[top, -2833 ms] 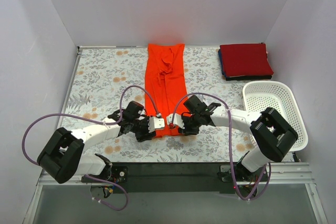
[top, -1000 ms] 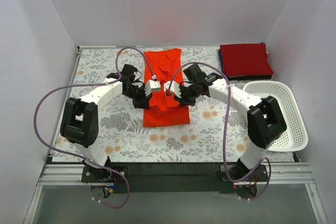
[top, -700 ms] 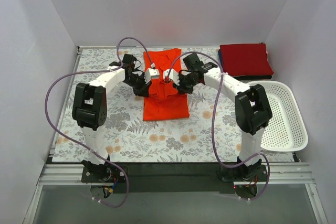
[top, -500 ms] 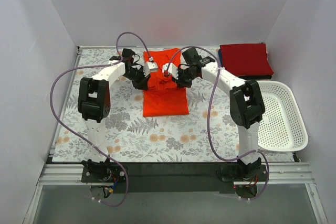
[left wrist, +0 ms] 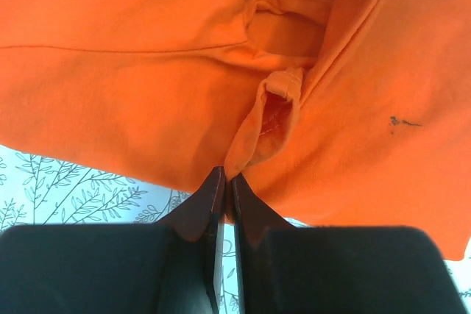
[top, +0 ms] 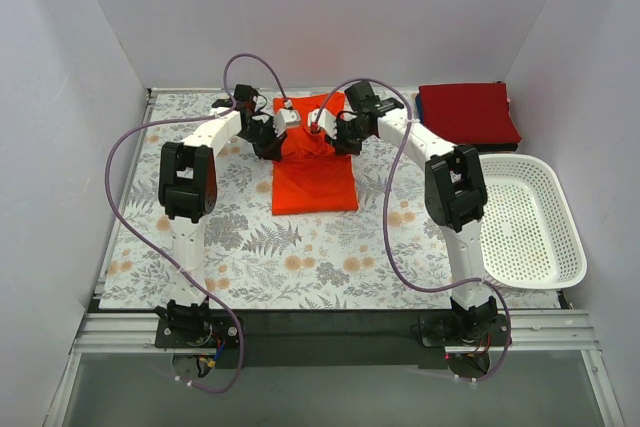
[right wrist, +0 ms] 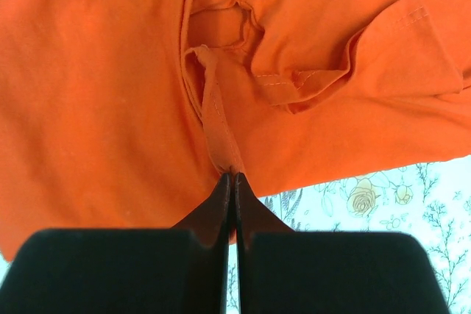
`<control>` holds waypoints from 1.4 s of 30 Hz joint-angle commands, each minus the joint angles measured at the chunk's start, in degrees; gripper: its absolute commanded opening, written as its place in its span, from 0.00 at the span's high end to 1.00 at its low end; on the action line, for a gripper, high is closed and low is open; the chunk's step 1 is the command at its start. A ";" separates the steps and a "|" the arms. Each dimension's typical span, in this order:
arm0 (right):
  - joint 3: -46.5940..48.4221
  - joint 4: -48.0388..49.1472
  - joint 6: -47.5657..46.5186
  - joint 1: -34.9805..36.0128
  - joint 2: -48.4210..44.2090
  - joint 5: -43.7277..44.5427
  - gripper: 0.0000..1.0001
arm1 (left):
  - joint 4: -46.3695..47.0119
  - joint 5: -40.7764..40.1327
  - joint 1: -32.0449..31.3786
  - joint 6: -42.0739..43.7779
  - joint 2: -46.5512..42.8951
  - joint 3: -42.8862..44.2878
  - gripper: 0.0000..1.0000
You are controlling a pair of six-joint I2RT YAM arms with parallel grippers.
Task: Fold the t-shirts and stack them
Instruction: Fold the tshirt
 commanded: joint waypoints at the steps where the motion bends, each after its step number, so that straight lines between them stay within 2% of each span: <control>1: 3.64 -0.87 -1.47 -0.23 1.51 0.39 0.99 | 0.58 -0.08 0.81 1.00 0.13 3.04 1.00; 9: 6.45 -0.61 -1.03 -0.23 4.15 1.79 0.99 | 3.56 -0.69 1.25 -0.40 0.13 2.51 0.99; 12: 8.73 -0.43 0.28 -0.23 4.59 3.11 0.97 | 6.02 -1.22 1.16 -2.33 -0.66 2.07 0.82; 13: 9.61 -0.43 0.90 -0.23 4.59 3.29 0.88 | 6.38 -1.31 1.16 -2.86 -0.75 2.07 0.73; 15: 10.93 -0.43 2.65 -0.23 4.07 3.81 0.75 | 7.26 -1.49 1.25 -4.61 -1.62 2.60 0.67; 16: 11.72 -0.35 3.10 -0.23 3.54 3.99 0.59 | 7.79 -1.83 1.25 -5.76 -1.89 2.86 0.64; 18: 11.81 0.18 4.50 -0.23 1.70 4.60 0.50 | 7.71 -2.01 1.34 -7.25 -2.76 4.18 0.61; 19: 11.38 0.18 4.94 -0.23 0.99 4.69 0.49 | 7.79 -2.10 1.42 -9.18 -3.38 4.35 0.61; 23: 7.44 0.27 8.45 -0.67 -2.96 4.52 0.50 | 8.85 -2.01 2.13 -16.12 -6.46 2.95 0.59; 26: 3.75 0.01 15.30 -1.11 -5.95 0.75 0.60 | 8.76 -0.18 2.39 -26.20 -9.00 1.28 0.60; 29: 1.10 -1.22 24.44 -1.81 -7.89 -8.72 0.64 | 7.88 6.49 2.39 -38.06 -11.11 -1.44 0.59; 30: 0.40 -1.31 27.16 -1.99 -8.41 -14.67 0.66 | 7.97 8.78 2.39 -40.72 -11.73 -2.58 0.52; 31: -0.31 -1.49 31.79 -2.16 -8.50 -17.77 0.69 | 8.32 14.02 2.39 -43.53 -12.60 -6.07 0.49; 32: -1.27 -1.49 34.45 -2.34 -8.59 -20.76 0.69 | 9.02 16.59 2.39 -49.91 -13.92 -8.02 0.46; 34: -4.96 -1.14 40.07 -2.25 -8.68 -28.15 0.72 | 11.39 23.17 1.95 -55.57 -15.51 -15.63 0.43; 36: -8.99 -0.70 42.99 -2.17 -8.51 -32.54 0.73 | 15.95 25.23 0.82 -62.24 -18.76 -21.98 0.42; 38: -12.08 1.31 45.45 -1.82 -9.20 -33.97 0.75 | 20.33 25.32 -0.15 -64.73 -21.73 -29.35 0.42; 42: -18.15 6.06 50.99 -1.03 -8.77 -36.00 0.75 | 26.85 25.50 -1.65 -73.07 -21.94 -35.71 0.41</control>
